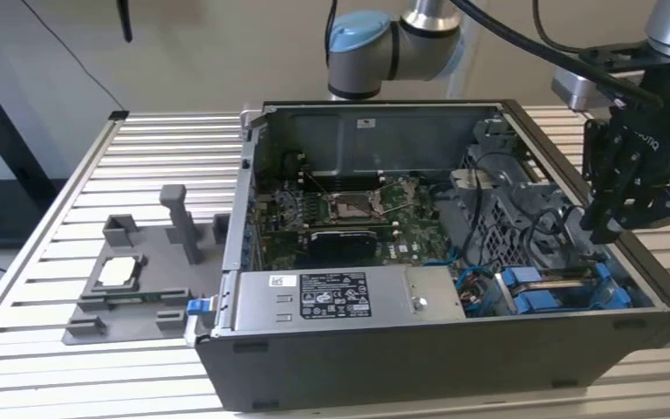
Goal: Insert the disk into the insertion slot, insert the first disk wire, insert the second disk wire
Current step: 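Insert the second disk wire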
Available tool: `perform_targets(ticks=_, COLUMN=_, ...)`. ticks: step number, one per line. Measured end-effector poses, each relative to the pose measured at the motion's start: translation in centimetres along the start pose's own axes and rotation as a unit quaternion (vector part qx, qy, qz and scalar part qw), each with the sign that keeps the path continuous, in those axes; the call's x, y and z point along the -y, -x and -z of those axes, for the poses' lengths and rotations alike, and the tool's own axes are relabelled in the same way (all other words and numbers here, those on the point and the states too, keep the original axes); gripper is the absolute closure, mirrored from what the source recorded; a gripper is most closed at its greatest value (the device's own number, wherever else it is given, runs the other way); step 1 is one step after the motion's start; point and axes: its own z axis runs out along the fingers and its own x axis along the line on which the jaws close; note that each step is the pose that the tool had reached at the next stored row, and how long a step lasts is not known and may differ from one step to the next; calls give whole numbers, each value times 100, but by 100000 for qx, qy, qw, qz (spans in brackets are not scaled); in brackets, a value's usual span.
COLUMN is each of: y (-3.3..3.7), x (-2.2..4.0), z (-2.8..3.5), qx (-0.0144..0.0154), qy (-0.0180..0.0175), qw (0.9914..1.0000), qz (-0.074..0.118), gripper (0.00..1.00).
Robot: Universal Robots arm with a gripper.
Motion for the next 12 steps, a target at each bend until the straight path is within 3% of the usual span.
perform_targets(ticks=12, y=166, x=-9, z=70, qx=271, qy=-252, qw=99999, qz=-25, gripper=73)
